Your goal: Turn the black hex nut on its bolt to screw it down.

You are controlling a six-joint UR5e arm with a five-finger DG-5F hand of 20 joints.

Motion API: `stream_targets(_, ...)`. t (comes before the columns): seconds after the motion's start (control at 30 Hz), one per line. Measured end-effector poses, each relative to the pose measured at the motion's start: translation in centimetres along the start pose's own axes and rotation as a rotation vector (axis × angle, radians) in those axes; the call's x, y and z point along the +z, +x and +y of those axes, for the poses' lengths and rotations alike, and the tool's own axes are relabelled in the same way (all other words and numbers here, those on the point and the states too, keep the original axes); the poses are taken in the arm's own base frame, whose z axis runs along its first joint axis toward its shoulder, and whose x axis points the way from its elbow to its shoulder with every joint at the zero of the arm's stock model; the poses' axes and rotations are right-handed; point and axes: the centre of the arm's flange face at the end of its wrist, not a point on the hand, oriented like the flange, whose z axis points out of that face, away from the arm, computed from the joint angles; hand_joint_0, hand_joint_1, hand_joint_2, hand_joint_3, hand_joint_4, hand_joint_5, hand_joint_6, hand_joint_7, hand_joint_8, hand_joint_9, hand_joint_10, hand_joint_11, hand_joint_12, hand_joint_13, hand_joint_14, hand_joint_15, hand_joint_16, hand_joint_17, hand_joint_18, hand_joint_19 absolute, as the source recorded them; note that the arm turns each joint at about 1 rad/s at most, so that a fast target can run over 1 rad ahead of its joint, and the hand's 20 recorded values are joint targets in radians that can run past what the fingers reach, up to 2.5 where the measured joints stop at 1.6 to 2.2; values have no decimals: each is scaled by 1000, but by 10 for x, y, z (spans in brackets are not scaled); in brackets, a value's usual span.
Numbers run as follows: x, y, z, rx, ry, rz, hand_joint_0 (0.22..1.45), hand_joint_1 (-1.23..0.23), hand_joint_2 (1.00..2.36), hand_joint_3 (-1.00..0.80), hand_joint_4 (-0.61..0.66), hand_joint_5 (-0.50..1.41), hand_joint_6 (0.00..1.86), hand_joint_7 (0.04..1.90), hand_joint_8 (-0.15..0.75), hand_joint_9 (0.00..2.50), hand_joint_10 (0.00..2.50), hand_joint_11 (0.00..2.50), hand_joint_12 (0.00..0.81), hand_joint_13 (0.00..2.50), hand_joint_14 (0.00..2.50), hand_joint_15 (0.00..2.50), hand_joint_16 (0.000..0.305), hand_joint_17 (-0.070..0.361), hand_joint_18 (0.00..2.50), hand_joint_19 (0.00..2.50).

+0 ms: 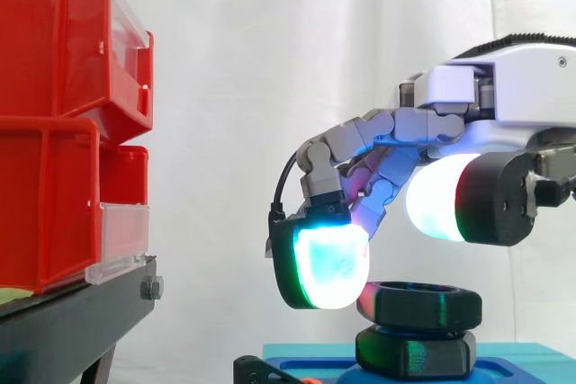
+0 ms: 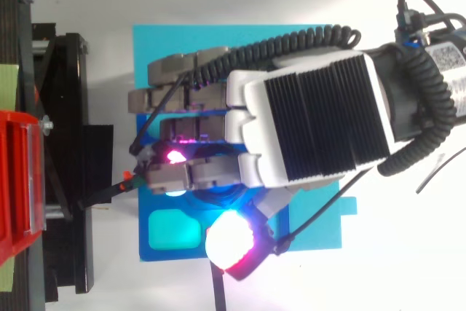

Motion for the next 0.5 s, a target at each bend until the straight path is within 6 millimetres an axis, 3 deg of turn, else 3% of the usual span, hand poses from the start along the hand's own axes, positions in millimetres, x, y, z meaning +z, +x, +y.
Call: stream_targets(0.5,-21,5,-34,-11,-8,8,529,-164,1000,-500,117,13,501,1417,241,943,2,53,295,587,3,82,41,93,529,344)
